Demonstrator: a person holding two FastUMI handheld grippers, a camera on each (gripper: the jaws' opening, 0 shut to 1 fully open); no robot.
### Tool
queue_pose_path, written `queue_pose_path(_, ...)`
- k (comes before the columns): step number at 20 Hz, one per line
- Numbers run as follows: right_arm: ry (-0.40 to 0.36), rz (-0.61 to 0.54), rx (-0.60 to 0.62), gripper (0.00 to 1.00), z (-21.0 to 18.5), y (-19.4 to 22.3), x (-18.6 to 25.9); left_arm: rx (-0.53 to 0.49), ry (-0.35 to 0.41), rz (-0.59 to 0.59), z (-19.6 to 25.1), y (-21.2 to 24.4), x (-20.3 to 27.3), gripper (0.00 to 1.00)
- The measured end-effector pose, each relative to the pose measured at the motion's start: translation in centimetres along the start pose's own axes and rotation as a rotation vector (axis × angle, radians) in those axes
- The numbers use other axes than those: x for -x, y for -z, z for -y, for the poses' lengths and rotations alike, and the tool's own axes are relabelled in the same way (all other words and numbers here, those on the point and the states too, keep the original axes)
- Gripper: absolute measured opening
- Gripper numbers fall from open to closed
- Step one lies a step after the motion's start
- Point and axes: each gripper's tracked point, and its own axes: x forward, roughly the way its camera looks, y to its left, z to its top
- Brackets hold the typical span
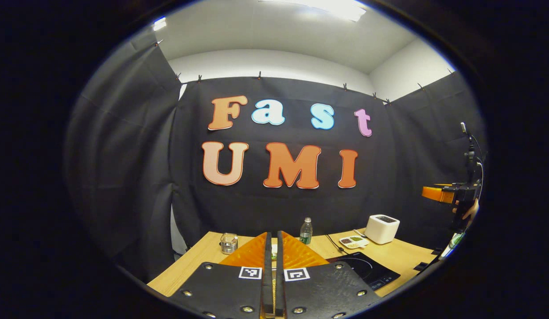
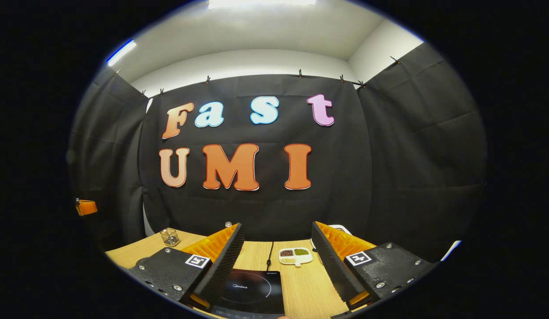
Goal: First push the handle of the pot to place it horizontally, then grasp the pot with both hands and set it on the induction cooktop.
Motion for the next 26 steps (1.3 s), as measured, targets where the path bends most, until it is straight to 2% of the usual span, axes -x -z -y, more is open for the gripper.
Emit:
queue_pose_path(5,-0.001,-0.007,-0.008,0.96,0.0,0.6,-0.2,-0.026,0.034,-0.076,1.2,3.2,0.3,0.01)
queue_pose_path(11,-0.006,-0.034,-0.021,0.96,0.0,1.8,-0.7,0.022,0.092,-0.195,3.0,8.1,1.7,0.04)
queue_pose_path(22,-0.002,-0.064,-0.014,0.96,0.2,3.3,-1.5,0.071,0.107,-0.404,3.6,16.9,4.1,0.04)
queue_pose_path(26,-0.014,-0.082,-0.024,0.96,-0.2,3.8,-1.5,0.059,0.11,-0.47,4.0,20.0,4.9,0.04)
